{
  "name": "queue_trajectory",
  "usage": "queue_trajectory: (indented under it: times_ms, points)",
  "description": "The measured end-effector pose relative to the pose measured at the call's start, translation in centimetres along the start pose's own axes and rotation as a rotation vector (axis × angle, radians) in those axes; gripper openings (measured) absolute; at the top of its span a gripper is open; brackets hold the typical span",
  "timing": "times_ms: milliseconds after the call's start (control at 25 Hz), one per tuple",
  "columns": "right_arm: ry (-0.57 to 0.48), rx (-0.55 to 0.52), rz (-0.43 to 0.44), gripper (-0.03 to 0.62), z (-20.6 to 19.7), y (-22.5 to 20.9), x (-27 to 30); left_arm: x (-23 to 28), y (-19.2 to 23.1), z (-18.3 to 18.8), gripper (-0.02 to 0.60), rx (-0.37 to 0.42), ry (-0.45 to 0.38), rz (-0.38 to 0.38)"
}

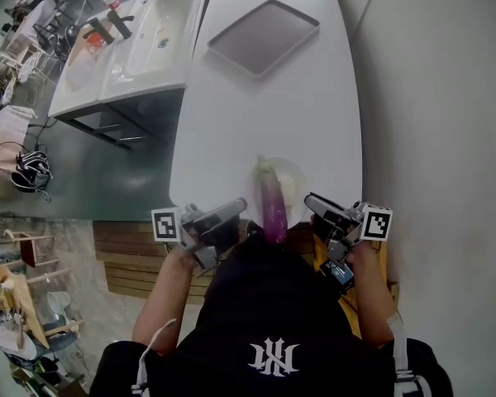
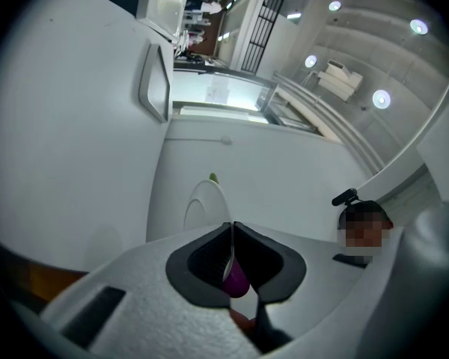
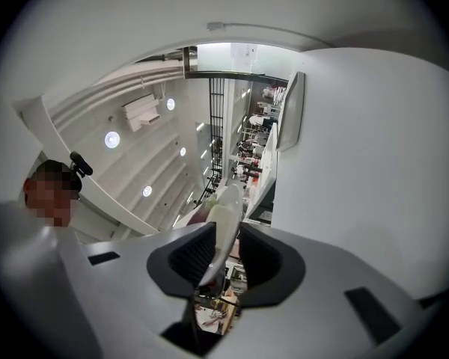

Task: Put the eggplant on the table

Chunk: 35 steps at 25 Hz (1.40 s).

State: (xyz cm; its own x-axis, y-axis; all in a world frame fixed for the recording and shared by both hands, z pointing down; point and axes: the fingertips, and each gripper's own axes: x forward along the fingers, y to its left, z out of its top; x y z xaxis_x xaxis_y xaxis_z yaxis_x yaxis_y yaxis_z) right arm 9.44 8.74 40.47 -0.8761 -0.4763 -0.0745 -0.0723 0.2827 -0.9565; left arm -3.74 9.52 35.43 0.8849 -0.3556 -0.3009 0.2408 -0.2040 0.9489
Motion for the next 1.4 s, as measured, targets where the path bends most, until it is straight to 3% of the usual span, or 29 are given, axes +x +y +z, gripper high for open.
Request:
queue_trajectory:
  times_ms: [160,480,600,760,1000,1200,1400]
  points:
    - [0.014,0.024,-0.023,0.032,-0.2,-0.5,-0.3,-0.6,0.8,-0.1,0.017,0.033,-0.003,0.077]
    - [0.031,0.127,-0.018,0.009,-0.6,-1.0,-0.3,-1.9,3.0,0.0,0.017,0.103,0.019,0.279]
    - [0.033,0.137,-0.024,0.009,-1.2,-0.7,-0.8,-1.8,2.9,-0.8,0.017,0.11,0.026,0.292]
    - [0.037,0.151,-0.039,0.009,-3.1,0.3,-3.7,-1.5,2.9,-4.7,0.018,0.131,0.073,0.333]
    - [0.042,0.172,-0.047,0.009,-2.0,-1.8,-1.4,-2.3,5.6,-2.0,0.018,0.109,0.097,0.372]
    - [0.027,0.156,-0.062,0.009,-4.0,1.1,-2.6,-2.9,3.3,-4.4,0.018,0.104,0.117,0.36]
    - [0.013,0.14,-0.065,0.009,-4.0,1.7,0.3,-4.7,2.5,-2.1,0.018,0.13,0.144,0.362]
